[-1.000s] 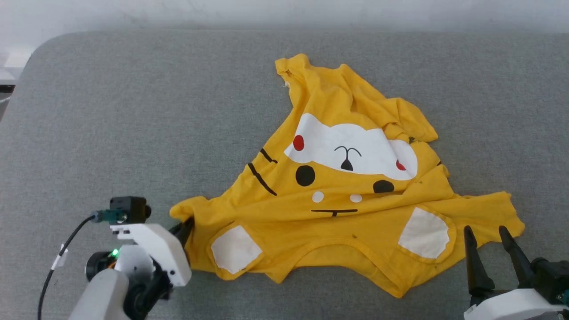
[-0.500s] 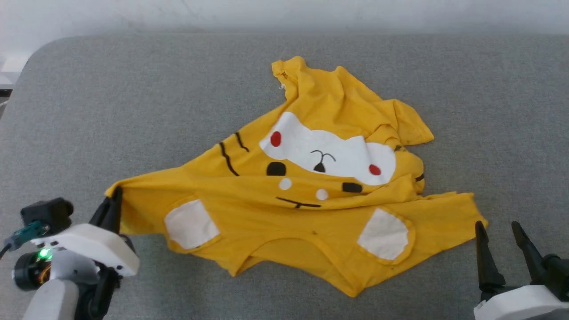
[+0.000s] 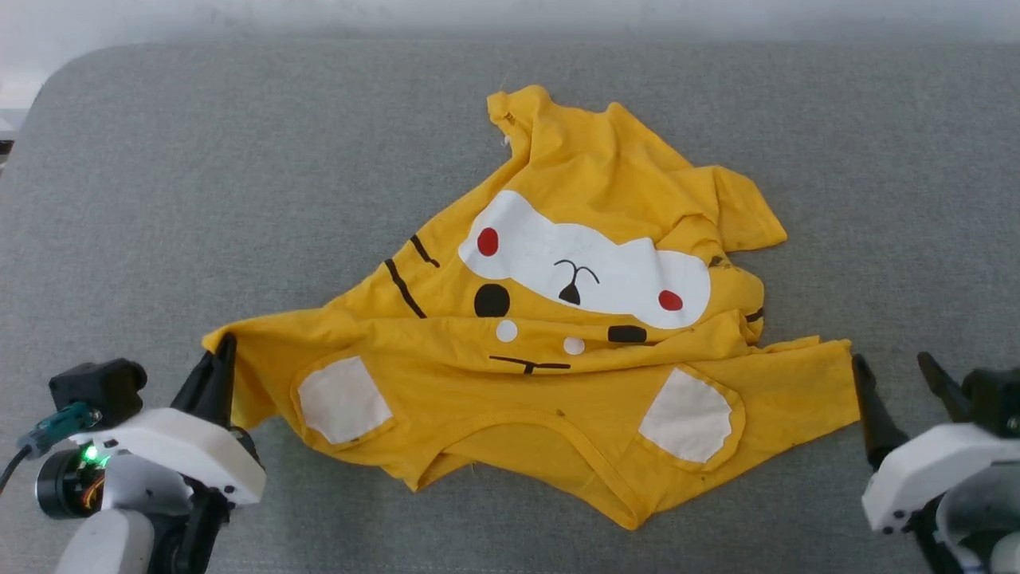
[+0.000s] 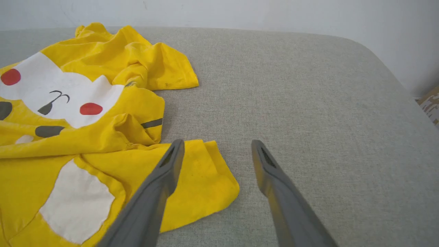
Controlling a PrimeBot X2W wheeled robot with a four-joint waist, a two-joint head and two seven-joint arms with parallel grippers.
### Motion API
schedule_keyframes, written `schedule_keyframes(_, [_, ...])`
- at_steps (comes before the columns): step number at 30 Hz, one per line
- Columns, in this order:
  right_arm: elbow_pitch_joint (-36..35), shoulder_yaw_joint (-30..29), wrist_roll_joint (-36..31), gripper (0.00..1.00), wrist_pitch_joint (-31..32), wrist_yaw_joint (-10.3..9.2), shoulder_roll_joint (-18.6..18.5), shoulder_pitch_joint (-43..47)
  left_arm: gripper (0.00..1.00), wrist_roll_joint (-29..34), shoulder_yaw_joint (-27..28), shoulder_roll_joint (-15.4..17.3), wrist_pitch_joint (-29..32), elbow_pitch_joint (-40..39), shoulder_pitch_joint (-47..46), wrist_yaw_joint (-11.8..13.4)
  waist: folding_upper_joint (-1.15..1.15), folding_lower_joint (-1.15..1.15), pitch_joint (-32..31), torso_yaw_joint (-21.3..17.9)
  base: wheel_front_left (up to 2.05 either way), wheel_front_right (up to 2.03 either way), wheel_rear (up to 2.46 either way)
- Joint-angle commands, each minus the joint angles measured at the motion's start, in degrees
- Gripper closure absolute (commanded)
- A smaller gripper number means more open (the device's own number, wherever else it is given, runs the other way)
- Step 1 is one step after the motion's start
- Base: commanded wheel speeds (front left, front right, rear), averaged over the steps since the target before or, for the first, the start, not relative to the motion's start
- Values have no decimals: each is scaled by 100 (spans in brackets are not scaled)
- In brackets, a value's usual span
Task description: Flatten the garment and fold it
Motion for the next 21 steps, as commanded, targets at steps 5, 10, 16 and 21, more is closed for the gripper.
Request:
schedule_keyframes(5, [55,101,519,0,1062,-6,-777,-421,100,105,-127,1,105,-392,10,56,0,0,179,20,0,0,0])
schedule_keyframes(10, [268,439,959,0,1810,-6,-1354,-608,100,88,-201,7,221,-661,-21,62,0,0,322,95,0,0,0])
schedule_keyframes(16, [418,984,1458,0,2336,-6,-1810,-731,100,70,-266,13,329,-802,-92,75,0,0,457,240,0,0,0])
schedule_keyframes(21, [559,1176,1492,0,2312,-6,-2047,-838,100,58,-304,13,376,-856,-148,77,0,0,576,345,0,0,0])
